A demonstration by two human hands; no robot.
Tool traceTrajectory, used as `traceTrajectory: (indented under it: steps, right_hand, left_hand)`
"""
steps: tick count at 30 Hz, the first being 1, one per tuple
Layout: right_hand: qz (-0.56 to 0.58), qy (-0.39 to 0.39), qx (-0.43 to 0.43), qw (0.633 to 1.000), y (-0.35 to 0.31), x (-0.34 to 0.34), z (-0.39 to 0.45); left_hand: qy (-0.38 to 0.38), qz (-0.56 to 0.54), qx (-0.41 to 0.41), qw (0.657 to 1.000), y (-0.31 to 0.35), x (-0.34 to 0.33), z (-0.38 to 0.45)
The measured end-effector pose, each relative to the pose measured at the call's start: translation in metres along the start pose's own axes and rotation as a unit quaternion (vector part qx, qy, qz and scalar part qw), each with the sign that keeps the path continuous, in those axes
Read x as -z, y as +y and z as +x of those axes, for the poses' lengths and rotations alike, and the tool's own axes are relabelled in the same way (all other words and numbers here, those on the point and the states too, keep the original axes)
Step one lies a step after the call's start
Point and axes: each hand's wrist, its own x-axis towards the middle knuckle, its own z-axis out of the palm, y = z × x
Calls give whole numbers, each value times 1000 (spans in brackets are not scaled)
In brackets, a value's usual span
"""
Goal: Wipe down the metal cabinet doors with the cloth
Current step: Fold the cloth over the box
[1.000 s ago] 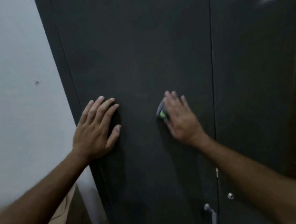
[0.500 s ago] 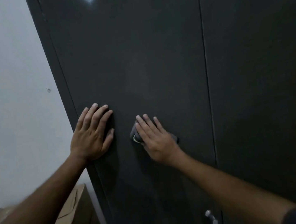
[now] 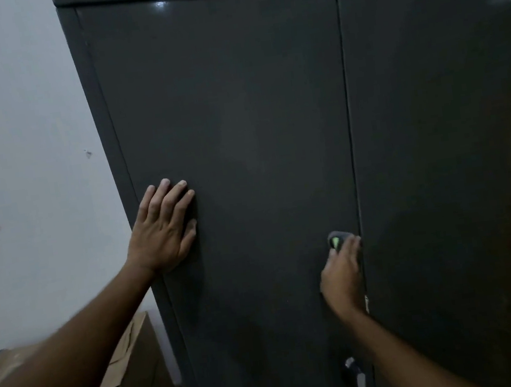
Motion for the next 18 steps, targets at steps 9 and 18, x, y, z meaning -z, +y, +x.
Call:
traceTrajectory:
  steps: [9, 18]
  right_hand:
    - [263, -206, 61, 940, -130, 20, -35]
    - [435, -333, -12, 837, -235, -10, -131]
  left_hand:
    - [-135, -260, 75, 953, 46, 67, -22]
    - [-196, -545, 352, 735, -18, 122, -82]
